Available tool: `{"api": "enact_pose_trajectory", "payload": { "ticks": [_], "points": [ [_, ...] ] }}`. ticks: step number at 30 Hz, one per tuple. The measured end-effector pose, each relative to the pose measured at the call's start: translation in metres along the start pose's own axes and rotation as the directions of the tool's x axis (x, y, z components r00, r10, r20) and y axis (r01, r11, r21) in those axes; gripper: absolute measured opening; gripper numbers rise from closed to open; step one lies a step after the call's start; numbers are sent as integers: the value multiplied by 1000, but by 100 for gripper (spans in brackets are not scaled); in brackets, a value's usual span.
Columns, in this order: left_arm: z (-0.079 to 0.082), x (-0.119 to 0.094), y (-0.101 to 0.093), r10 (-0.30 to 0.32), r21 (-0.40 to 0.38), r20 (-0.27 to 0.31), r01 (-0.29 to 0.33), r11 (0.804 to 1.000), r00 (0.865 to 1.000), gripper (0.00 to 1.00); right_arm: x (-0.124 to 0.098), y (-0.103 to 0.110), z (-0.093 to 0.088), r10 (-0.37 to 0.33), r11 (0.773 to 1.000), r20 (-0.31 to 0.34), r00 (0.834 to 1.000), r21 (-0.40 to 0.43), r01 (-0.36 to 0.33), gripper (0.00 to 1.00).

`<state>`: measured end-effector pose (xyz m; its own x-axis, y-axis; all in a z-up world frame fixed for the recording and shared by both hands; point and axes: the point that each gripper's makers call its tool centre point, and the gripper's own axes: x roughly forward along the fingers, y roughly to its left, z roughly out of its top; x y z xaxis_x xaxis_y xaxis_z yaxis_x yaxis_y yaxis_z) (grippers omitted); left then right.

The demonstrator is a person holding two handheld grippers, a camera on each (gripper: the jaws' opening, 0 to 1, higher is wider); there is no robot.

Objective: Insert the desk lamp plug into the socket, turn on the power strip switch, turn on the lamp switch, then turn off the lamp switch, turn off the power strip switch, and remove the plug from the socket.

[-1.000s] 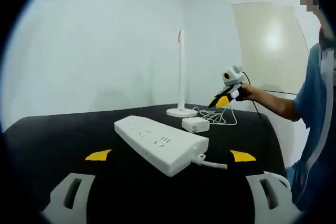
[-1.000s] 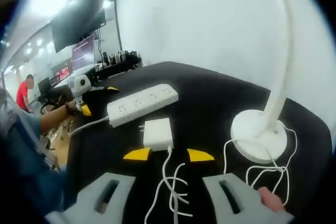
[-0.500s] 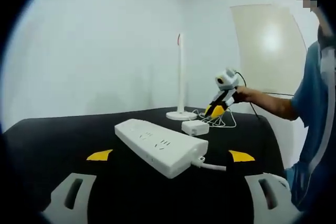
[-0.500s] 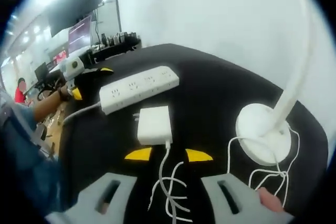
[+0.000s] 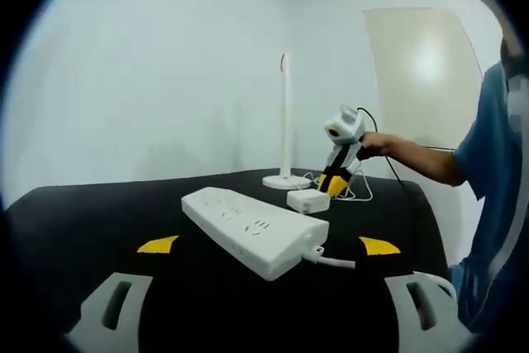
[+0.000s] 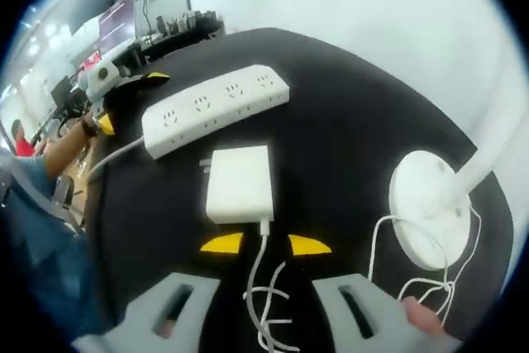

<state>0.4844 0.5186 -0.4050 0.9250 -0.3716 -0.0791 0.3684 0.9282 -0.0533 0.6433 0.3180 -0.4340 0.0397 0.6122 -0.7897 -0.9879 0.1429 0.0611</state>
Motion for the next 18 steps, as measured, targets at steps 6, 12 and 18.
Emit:
{"api": "enact_pose_trajectory", "payload": {
  "ticks": [6, 12, 18],
  "points": [
    [0, 0, -2, 1, 1, -1, -1, 1000, 1000, 81, 2, 0, -3, -2, 1000, -43, 999, -10, 2, 18],
    [-1, 0, -1, 5, 2, -7, -5, 1000, 1000, 81, 3, 4, -6, 7, 1000, -65, 998, -18, -8, 16],
    [1, -1, 0, 11, 0, -2, -11, 1000, 1000, 79, 5, 8, -5, 5, 1000, -88, 996, -25, -8, 14]
  ]
}}
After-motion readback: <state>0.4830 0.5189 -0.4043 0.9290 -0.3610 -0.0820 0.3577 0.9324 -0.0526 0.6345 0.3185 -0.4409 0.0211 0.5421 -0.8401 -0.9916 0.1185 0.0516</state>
